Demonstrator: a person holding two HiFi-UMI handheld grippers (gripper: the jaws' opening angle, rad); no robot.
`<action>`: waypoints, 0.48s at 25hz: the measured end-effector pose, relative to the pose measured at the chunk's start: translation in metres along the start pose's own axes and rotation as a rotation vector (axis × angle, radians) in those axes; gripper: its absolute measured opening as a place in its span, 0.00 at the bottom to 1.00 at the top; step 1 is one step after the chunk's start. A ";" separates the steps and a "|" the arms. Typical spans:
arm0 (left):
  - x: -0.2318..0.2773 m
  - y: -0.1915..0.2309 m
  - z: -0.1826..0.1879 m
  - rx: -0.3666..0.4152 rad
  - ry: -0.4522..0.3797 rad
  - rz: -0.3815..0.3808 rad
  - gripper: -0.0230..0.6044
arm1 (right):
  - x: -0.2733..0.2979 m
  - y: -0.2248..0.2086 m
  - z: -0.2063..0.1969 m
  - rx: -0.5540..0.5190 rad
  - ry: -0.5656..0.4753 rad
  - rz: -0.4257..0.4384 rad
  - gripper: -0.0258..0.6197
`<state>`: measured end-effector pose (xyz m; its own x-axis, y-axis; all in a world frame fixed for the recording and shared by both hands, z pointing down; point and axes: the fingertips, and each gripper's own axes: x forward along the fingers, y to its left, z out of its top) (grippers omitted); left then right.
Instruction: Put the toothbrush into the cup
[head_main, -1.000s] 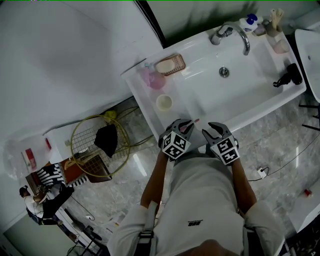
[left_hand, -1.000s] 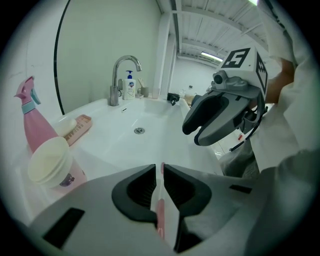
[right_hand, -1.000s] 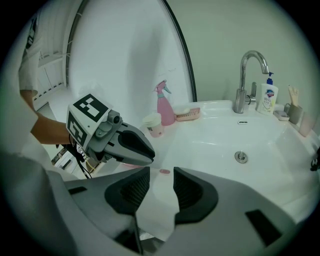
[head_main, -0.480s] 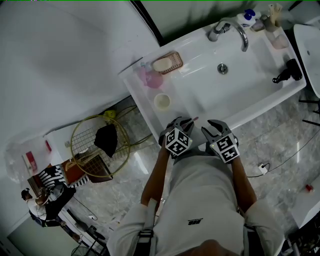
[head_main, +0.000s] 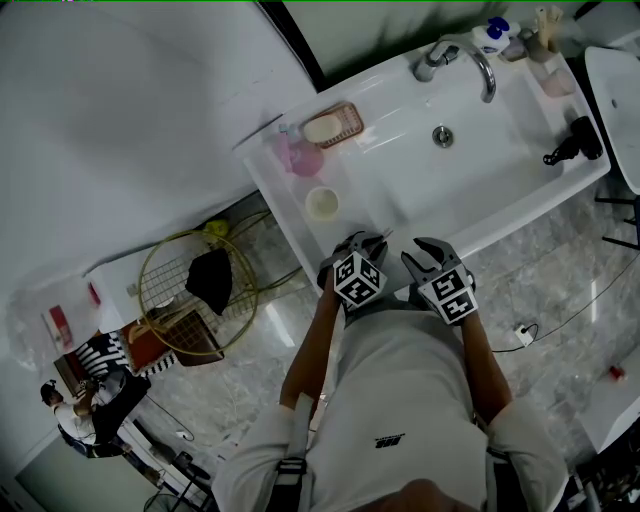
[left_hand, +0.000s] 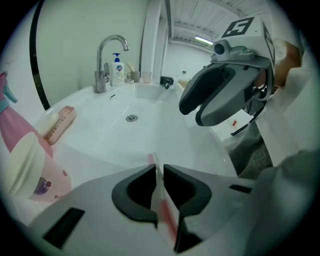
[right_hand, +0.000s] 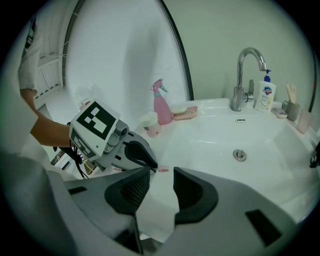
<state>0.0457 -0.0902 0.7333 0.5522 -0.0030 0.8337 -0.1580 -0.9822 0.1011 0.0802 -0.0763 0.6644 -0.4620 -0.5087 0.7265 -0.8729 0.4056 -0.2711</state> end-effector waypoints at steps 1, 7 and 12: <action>0.001 0.000 -0.001 -0.001 0.006 0.003 0.14 | 0.000 0.000 0.000 0.001 0.000 -0.001 0.29; 0.001 0.003 -0.003 -0.048 -0.009 0.008 0.12 | 0.003 0.001 -0.003 -0.008 0.003 -0.002 0.29; 0.001 0.006 -0.003 -0.065 -0.015 0.009 0.11 | 0.003 0.001 -0.002 -0.011 0.011 -0.006 0.29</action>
<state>0.0433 -0.0953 0.7364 0.5626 -0.0153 0.8266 -0.2159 -0.9678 0.1291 0.0783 -0.0762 0.6676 -0.4550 -0.5025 0.7352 -0.8738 0.4109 -0.2599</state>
